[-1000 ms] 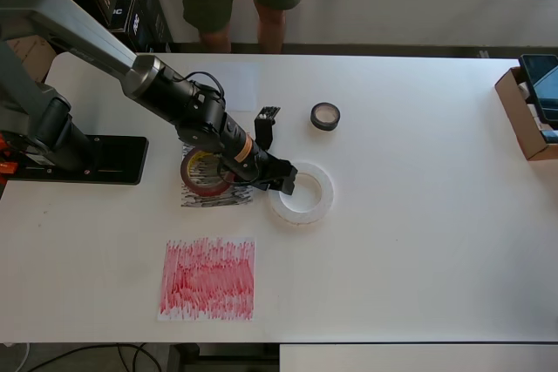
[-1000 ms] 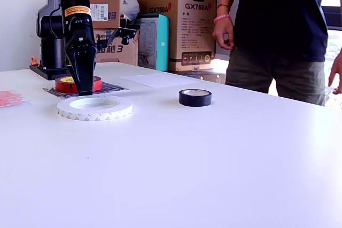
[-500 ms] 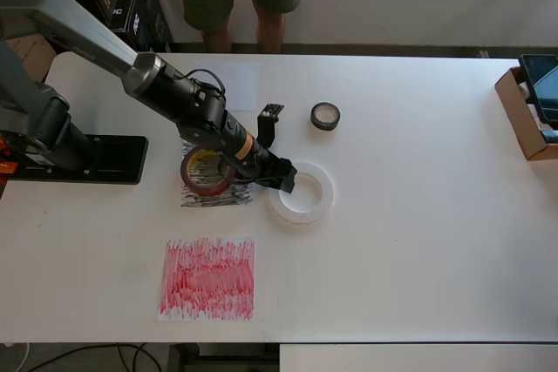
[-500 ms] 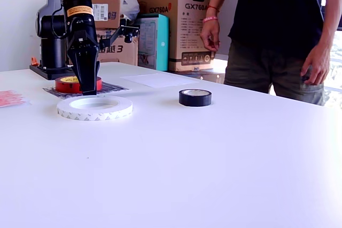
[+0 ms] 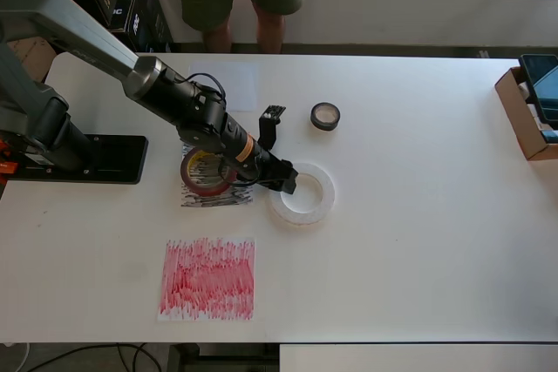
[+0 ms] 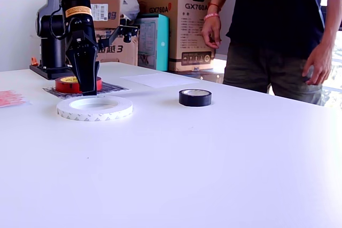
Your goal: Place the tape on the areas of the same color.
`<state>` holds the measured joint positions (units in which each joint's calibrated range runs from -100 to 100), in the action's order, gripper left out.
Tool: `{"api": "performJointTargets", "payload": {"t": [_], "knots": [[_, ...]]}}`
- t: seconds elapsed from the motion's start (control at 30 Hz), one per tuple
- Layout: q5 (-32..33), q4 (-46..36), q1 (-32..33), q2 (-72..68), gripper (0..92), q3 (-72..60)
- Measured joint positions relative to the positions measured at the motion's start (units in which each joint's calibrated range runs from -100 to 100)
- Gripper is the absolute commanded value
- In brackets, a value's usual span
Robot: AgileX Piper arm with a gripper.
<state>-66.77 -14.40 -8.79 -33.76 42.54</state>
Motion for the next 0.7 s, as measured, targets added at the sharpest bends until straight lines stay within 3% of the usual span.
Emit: {"api": "performJointTargets", "payload": {"t": [0.2,0.33,0.5,0.7], "knots": [[-0.1,-1.03,0.0,-0.18,35.2,0.0],[-0.01,-1.19,0.0,-0.82,25.6,0.0],[1.97,-0.87,-0.06,-1.27,29.0,0.0],[2.03,-1.89,-0.06,-1.43,43.8,-1.23]]}}
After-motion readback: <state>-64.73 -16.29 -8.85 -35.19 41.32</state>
